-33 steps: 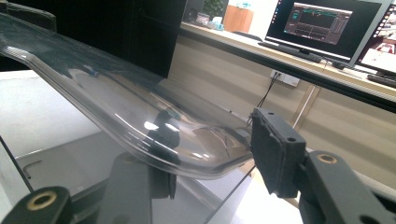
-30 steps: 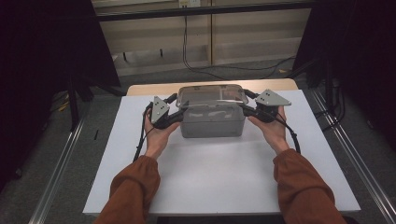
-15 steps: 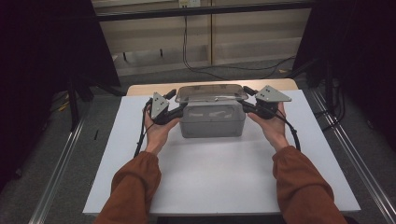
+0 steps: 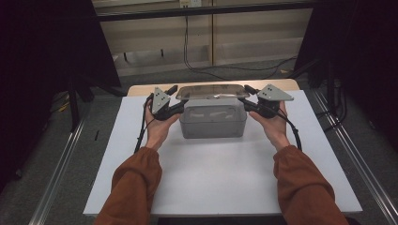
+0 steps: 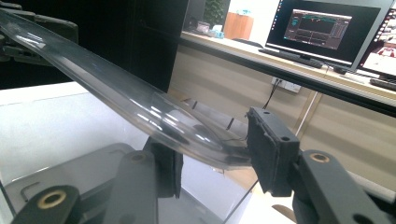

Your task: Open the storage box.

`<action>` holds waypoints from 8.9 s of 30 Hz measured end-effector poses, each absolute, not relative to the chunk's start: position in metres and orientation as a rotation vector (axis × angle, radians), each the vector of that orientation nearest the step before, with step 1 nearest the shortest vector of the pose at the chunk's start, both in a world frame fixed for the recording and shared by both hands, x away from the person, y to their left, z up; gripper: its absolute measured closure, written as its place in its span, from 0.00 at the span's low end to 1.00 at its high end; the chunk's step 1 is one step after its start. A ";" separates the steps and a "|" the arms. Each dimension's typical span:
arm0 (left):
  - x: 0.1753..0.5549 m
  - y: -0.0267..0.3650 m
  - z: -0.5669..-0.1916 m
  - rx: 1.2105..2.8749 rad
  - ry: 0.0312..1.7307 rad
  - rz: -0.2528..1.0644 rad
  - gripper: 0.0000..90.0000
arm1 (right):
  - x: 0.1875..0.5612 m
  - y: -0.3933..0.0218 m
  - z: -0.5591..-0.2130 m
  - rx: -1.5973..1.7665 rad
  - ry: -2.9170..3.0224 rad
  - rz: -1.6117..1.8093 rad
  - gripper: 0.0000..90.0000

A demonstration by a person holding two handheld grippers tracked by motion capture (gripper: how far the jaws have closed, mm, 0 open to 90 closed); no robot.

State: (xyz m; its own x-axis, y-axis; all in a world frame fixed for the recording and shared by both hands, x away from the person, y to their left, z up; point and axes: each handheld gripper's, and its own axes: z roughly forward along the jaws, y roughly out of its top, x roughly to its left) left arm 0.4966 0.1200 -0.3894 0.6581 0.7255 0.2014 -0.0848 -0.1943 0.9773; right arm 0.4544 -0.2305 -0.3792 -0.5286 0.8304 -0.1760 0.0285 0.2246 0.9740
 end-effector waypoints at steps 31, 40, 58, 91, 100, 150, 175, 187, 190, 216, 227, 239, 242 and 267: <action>0.515 0.116 -0.376 1.602 0.556 0.780 0.61 | 0.479 -0.237 -0.367 0.829 1.727 1.422 0.67; 0.518 0.115 -0.374 1.605 0.566 0.782 0.62 | 0.488 -0.238 -0.373 0.848 1.718 1.418 0.65; 0.530 0.115 -0.376 1.615 0.590 0.762 0.67 | 0.504 -0.241 -0.381 0.884 1.714 1.416 0.70; 0.559 0.117 -0.382 1.637 0.655 0.748 0.70 | 0.525 -0.242 -0.382 0.909 1.700 1.439 0.76; 0.562 0.112 -0.377 1.670 0.655 0.741 0.71 | 0.533 -0.243 -0.392 0.935 1.723 1.421 0.78; 0.598 0.110 -0.392 1.697 0.814 0.612 0.76 | 0.565 -0.249 -0.401 1.012 1.748 1.456 0.88; 0.610 0.113 -0.390 1.690 0.921 0.476 0.82 | 0.578 -0.247 -0.392 1.197 1.787 1.461 0.87; 0.616 0.112 -0.387 1.705 0.976 0.434 0.82 | 0.585 -0.249 -0.387 1.347 1.812 1.478 0.88; 0.617 0.112 -0.388 1.709 0.984 0.429 0.81 | 0.588 -0.248 -0.384 1.363 1.829 1.454 0.88; 0.625 0.109 -0.391 1.723 1.078 0.351 0.77 | 0.598 -0.251 -0.389 1.547 1.808 1.497 0.87; 0.629 0.107 -0.395 1.753 1.116 0.320 0.70 | 0.603 -0.250 -0.394 1.613 1.818 1.471 0.84; 0.632 0.107 -0.394 1.780 1.152 0.291 0.68 | 0.607 -0.250 -0.401 1.704 1.801 1.493 0.82; 0.632 0.108 -0.395 1.782 1.161 0.284 0.67 | 0.608 -0.251 -0.403 1.724 1.800 1.507 0.82; 0.633 0.103 -0.403 1.723 1.177 0.257 0.51 | 0.610 -0.243 -0.409 1.745 1.741 1.494 0.79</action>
